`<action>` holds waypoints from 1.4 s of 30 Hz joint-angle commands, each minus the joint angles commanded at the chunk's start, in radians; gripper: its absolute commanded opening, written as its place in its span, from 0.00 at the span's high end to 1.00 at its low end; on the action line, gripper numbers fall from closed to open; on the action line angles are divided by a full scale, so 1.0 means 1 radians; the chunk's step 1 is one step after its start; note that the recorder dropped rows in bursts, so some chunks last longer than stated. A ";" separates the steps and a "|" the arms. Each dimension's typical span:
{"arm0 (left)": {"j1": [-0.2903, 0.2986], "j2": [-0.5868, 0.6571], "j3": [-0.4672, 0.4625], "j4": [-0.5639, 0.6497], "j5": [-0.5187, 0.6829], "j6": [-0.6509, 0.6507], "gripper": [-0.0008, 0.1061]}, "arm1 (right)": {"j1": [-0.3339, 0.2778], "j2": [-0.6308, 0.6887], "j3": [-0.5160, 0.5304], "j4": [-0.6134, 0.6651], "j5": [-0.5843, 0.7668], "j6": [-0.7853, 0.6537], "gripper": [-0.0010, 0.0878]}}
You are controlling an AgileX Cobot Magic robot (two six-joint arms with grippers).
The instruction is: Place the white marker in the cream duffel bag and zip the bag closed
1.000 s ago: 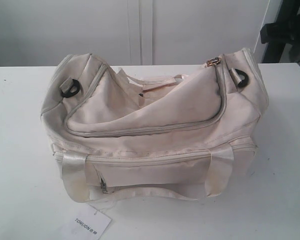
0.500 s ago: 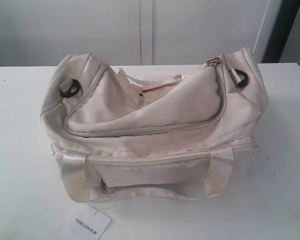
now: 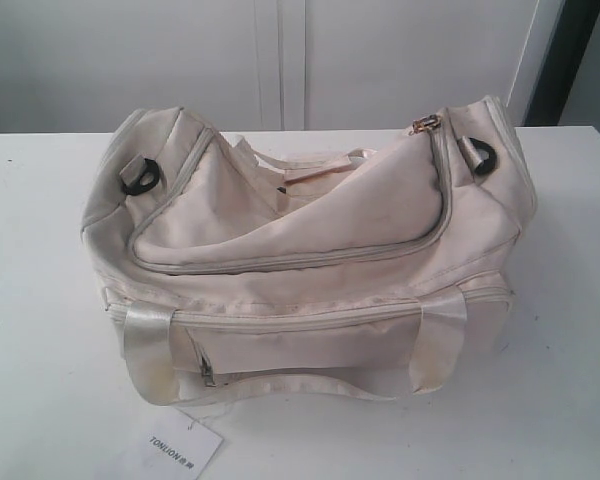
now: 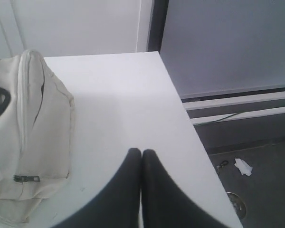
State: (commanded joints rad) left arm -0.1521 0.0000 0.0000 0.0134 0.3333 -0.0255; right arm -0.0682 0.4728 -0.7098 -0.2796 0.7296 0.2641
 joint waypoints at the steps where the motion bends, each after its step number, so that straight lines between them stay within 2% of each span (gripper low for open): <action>1: 0.000 0.000 0.000 0.000 0.000 0.000 0.99 | -0.009 -0.030 0.025 0.000 0.000 0.000 0.99; 9: 0.000 0.000 0.000 0.000 0.000 0.000 0.99 | -0.025 -0.201 0.155 0.002 -0.005 0.000 0.99; 17: 0.000 0.000 0.000 0.000 0.000 0.000 0.99 | -0.025 -0.214 0.177 0.017 -0.001 0.000 0.99; 21: 0.000 0.000 0.000 0.000 0.000 0.000 0.99 | -0.023 -0.208 0.189 0.034 -0.045 -0.003 0.99; 25: 0.000 0.000 0.000 0.000 0.000 0.000 0.99 | -0.021 -0.212 0.223 0.134 -0.109 -0.141 0.99; 28: 0.000 0.000 0.000 0.000 0.000 0.000 0.99 | -0.021 -0.214 0.241 0.194 -0.109 -0.228 0.99; 33: 0.000 0.000 0.000 0.000 0.000 0.000 0.99 | -0.021 -0.214 0.264 0.213 -0.120 -0.242 0.99; 37: 0.000 0.000 0.000 0.000 0.000 0.000 0.99 | -0.021 -0.214 0.292 0.259 -0.150 -0.318 0.99; 42: 0.000 0.000 0.000 0.000 0.000 0.000 0.99 | -0.021 -0.214 0.318 0.262 -0.157 -0.320 0.99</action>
State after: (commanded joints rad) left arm -0.1521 0.0000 0.0000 0.0134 0.3333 -0.0255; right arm -0.0890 0.2584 -0.3914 -0.0176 0.5729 -0.0564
